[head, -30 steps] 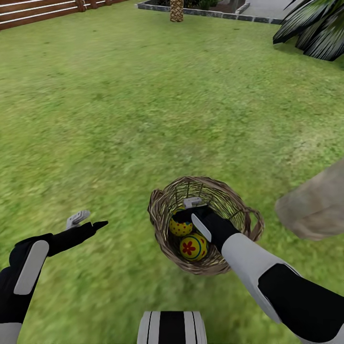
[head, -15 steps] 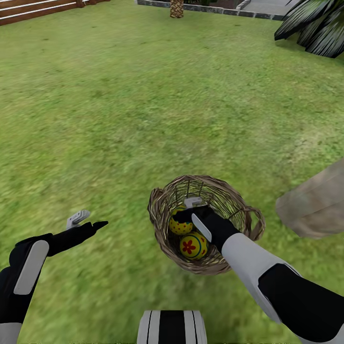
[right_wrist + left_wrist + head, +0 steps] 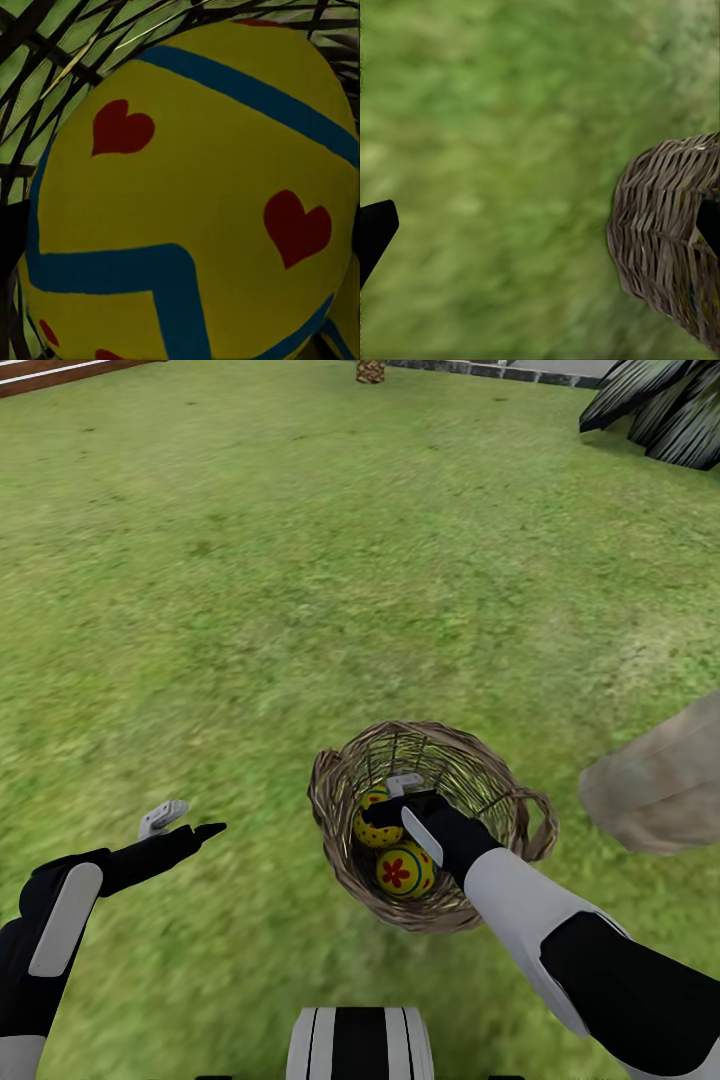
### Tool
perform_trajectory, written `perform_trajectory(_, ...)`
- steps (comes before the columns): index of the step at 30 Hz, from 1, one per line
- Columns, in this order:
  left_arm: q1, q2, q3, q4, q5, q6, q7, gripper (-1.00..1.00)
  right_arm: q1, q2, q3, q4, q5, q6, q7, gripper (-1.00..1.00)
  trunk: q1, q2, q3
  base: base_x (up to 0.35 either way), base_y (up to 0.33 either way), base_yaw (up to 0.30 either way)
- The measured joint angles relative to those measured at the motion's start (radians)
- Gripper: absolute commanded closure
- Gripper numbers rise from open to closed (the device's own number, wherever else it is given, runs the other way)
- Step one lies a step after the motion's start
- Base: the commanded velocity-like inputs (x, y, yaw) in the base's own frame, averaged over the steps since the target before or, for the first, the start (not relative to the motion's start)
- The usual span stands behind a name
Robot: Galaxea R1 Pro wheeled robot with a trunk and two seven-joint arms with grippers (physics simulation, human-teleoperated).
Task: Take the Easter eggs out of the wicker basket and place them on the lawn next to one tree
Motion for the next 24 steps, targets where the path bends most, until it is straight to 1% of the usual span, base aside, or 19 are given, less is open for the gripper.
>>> perform_trajectory(4, 0.000, 0.000, 0.000, 0.000, 0.000, 0.000, 0.001, -1.00, 0.000, 0.000, 0.000, 0.000, -0.003, 0.000, 0.001, -1.00, 0.001, 0.000, -0.008, 0.000, 0.000, 0.000)
perform_trajectory(6, 0.000, 0.000, 0.000, 0.000, 0.001, 0.000, 0.000, -1.00, 0.000, -0.001, 0.000, 0.001, 0.004, -0.001, 0.000, -1.00, 0.001, 0.000, -0.008, 0.000, 0.000, 0.000)
perform_trajectory(7, 0.000, 0.000, 0.000, 0.000, 0.001, 0.000, 0.000, -1.00, 0.000, -0.001, 0.000, 0.000, 0.005, -0.001, 0.000, 1.00, 0.001, 0.000, -0.008, 0.000, 0.000, 0.000)
perform_trajectory(12, 0.000, 0.000, 0.000, 0.000, 0.001, 0.000, 0.000, -1.00, 0.000, -0.002, 0.000, 0.000, 0.004, -0.001, 0.000, 1.00, 0.001, 0.000, -0.008, 0.000, 0.000, 0.000)
perform_trajectory(16, 0.000, 0.000, 0.000, 0.000, 0.001, 0.002, 0.001, -1.00, 0.000, -0.007, 0.001, -0.001, -0.001, -0.001, 0.002, 1.00, 0.001, 0.000, -0.008, 0.000, 0.000, 0.000)
perform_trajectory(24, 0.000, -0.002, 0.000, 0.000, 0.001, 0.000, 0.001, -1.00, 0.000, -0.008, 0.001, -0.001, 0.000, -0.001, 0.002, 1.00, 0.001, 0.000, -0.008, 0.000, 0.000, 0.000)
